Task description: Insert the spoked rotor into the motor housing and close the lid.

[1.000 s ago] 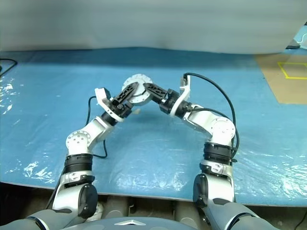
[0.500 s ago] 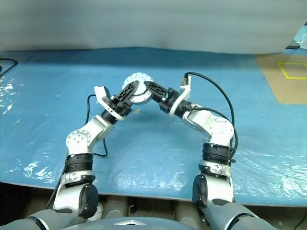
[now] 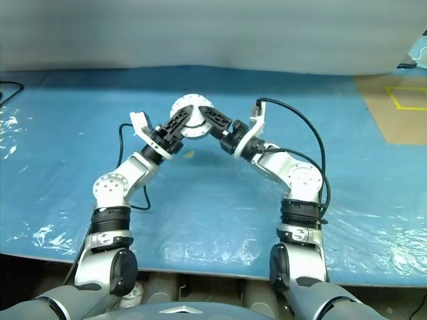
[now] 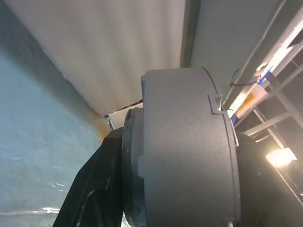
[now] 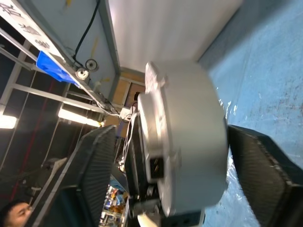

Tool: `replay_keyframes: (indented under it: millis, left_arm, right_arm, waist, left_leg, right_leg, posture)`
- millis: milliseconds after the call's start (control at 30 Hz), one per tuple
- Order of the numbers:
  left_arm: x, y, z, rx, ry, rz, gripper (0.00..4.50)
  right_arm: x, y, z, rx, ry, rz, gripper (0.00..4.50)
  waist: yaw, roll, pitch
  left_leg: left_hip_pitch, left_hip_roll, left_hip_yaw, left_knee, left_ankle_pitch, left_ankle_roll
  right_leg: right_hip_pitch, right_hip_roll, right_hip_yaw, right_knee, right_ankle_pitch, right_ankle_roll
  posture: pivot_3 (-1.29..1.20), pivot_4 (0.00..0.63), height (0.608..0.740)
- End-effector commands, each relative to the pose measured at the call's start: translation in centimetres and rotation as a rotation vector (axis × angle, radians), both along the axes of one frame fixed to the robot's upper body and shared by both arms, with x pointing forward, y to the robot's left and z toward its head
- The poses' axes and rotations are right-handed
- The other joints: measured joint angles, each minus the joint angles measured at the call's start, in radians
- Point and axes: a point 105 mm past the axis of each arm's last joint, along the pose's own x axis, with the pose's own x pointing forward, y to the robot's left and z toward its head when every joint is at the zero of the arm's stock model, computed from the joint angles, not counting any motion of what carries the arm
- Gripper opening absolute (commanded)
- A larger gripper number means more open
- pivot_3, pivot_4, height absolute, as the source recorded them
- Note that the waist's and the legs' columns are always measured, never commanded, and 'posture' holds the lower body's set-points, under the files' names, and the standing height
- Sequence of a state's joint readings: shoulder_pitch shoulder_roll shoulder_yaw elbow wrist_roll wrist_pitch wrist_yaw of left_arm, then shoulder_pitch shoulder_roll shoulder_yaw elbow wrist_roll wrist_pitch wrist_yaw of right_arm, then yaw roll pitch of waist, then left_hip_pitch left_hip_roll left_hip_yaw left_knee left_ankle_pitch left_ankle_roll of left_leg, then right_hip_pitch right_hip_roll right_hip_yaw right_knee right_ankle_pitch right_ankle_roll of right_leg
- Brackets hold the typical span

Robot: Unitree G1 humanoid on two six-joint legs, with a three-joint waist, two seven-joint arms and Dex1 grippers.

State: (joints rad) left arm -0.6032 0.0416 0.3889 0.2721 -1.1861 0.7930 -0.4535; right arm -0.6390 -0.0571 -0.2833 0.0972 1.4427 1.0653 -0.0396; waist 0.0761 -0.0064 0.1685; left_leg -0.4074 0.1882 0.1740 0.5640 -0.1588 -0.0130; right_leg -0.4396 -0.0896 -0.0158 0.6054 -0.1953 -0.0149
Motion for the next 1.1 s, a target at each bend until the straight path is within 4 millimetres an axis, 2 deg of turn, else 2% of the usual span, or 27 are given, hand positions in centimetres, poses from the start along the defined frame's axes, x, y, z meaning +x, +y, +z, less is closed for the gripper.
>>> replay_keyframes:
  millis: [33,200,300,333,433,500,633,900,1100]
  left_arm:
    - [1.1,2.6,2.2,-0.026,-0.067,0.105,2.53]
    - [3.1,6.2,3.0,0.012,-0.096,0.277,2.53]
    - [5.7,10.1,2.6,0.149,-0.052,0.539,2.53]
    - [6.1,10.8,2.5,0.181,-0.047,0.586,2.53]
    - [7.4,13.5,1.6,0.302,0.013,0.728,2.53]
    - [7.8,14.4,0.9,0.351,0.041,0.764,2.53]
    - [8.0,15.6,-0.5,0.452,0.086,0.781,2.53]
    - [7.3,17.1,-3.6,0.616,0.168,0.782,2.53]
    - [6.6,17.8,-6.1,0.694,0.232,0.767,2.53]
  right_arm:
    - [-0.9,0.4,1.9,0.032,-0.080,0.041,3.96]
    - [-0.7,0.4,1.7,0.024,-0.070,0.031,3.96]
    - [-0.2,-0.1,1.2,-0.010,-0.063,-0.008,3.96]
    - [-0.1,-0.2,1.1,-0.017,-0.063,-0.018,3.96]
    - [1.3,-1.8,1.0,-0.114,-0.139,-0.187,3.96]
    - [1.5,-2.5,1.2,-0.141,-0.192,-0.251,3.96]
    - [1.8,-4.2,0.7,-0.318,-0.315,-0.370,3.96]
    - [1.5,-9.8,-2.5,-0.653,-0.401,-0.522,3.96]
    - [0.5,-10.3,-3.4,-0.717,-0.422,-0.494,3.96]
  waist:
    - [0.002,0.000,0.000]
    - [0.000,-0.001,0.000]
    - [0.006,-0.001,0.001]
    - [0.007,-0.001,0.001]
    - [0.010,-0.002,0.001]
    - [0.017,-0.002,0.001]
    - [0.024,-0.002,0.001]
    - [0.029,-0.007,0.004]
    - [0.019,-0.007,0.004]
  left_leg:
    - [0.000,0.000,0.000,0.000,0.000,0.000]
    - [-0.001,0.000,-0.002,0.001,0.000,0.000]
    - [-0.003,0.000,-0.003,0.001,0.000,0.000]
    - [-0.003,0.000,-0.004,0.002,0.000,0.000]
    - [-0.004,0.000,-0.005,0.003,0.000,0.000]
    - [-0.006,0.000,-0.006,0.004,0.000,0.000]
    - [-0.007,0.000,-0.008,0.004,0.000,0.000]
    - [-0.011,0.000,-0.014,0.008,0.000,0.000]
    - [-0.008,0.000,-0.014,0.009,0.000,0.000]
  right_leg:
    - [0.000,0.000,0.000,0.000,0.000,0.000]
    - [0.000,0.000,-0.002,0.000,0.000,0.000]
    - [0.000,0.000,-0.004,0.000,0.000,0.000]
    - [0.000,0.000,-0.004,0.000,0.000,0.000]
    - [0.000,0.000,-0.005,0.000,0.001,0.001]
    - [0.000,0.000,-0.006,0.000,0.001,0.001]
    - [0.000,0.000,-0.008,0.000,0.001,0.002]
    - [0.001,-0.001,-0.011,0.000,0.001,0.001]
    - [0.003,-0.001,-0.010,0.001,0.000,-0.001]
  posture:
    - [0.00,0.150,0.740]
    - [0.00,0.150,0.740]
    - [0.00,0.150,0.740]
    - [0.00,0.150,0.740]
    - [0.00,0.150,0.740]
    - [0.00,0.150,0.740]
    - [0.00,0.150,0.740]
    - [0.00,0.150,0.740]
    - [0.00,0.150,0.740]
